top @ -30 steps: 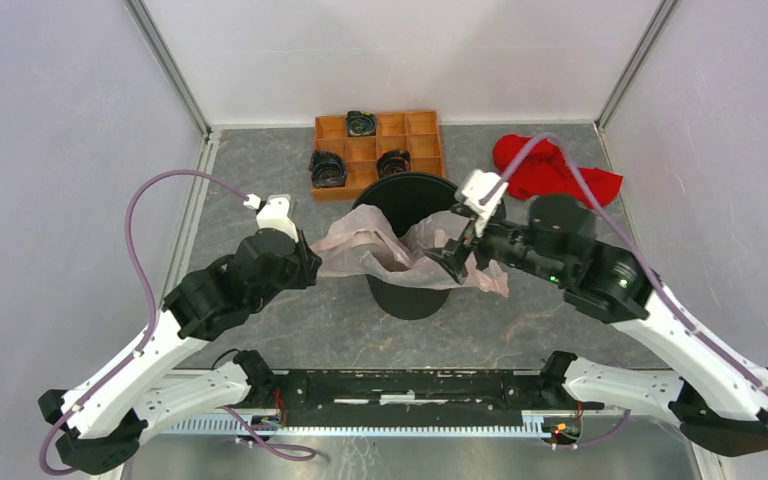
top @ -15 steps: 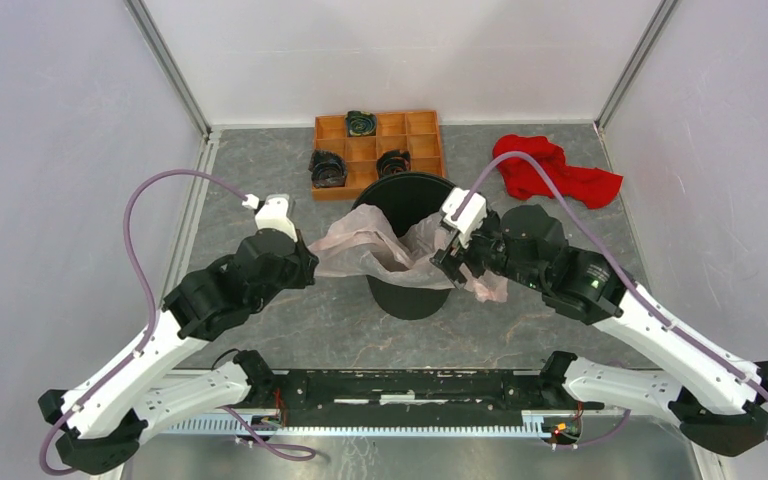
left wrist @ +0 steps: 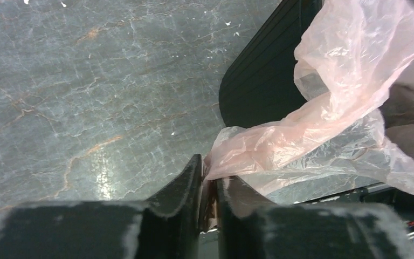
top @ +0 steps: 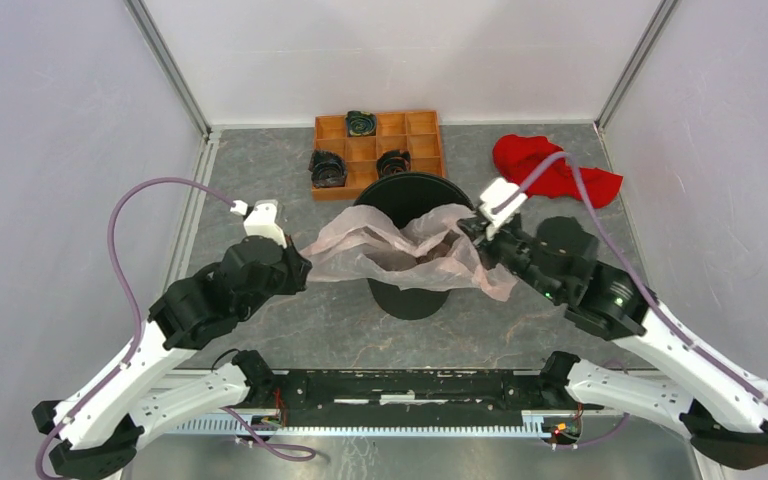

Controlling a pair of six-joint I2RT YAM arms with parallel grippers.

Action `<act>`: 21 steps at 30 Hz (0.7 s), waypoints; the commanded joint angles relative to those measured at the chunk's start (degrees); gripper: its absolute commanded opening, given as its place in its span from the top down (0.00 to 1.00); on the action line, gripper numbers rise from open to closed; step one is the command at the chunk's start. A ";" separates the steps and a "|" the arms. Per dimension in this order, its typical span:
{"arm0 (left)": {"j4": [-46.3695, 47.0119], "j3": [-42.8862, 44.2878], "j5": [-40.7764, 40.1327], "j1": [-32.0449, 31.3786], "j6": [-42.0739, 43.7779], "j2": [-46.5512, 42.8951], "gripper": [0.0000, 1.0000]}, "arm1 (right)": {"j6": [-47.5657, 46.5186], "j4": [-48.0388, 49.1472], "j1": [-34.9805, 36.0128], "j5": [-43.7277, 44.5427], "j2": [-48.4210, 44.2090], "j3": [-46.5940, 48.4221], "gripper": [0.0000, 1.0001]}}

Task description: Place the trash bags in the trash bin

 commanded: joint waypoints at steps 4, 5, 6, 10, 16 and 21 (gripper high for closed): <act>-4.42 8.76 1.21 0.15 1.41 0.40 0.47 | 5.46 7.47 0.20 5.88 -3.94 -0.71 1.00; -4.69 10.65 2.43 0.15 2.62 0.65 0.38 | 5.70 7.51 0.13 5.79 -3.76 -0.98 1.00; -4.72 12.78 4.04 0.15 4.01 0.89 0.30 | 5.71 7.58 0.23 5.80 -3.51 -1.17 1.00; -4.69 19.73 10.17 0.15 9.76 2.50 0.04 | 7.45 7.96 0.18 5.83 -3.01 -1.72 1.00; -5.10 22.24 11.08 0.15 15.85 4.70 0.00 | 8.12 8.13 0.18 5.96 -3.12 -1.35 1.00; -3.57 22.02 11.36 0.15 17.34 7.55 0.00 | 8.45 8.62 0.19 5.92 -3.56 -1.43 1.00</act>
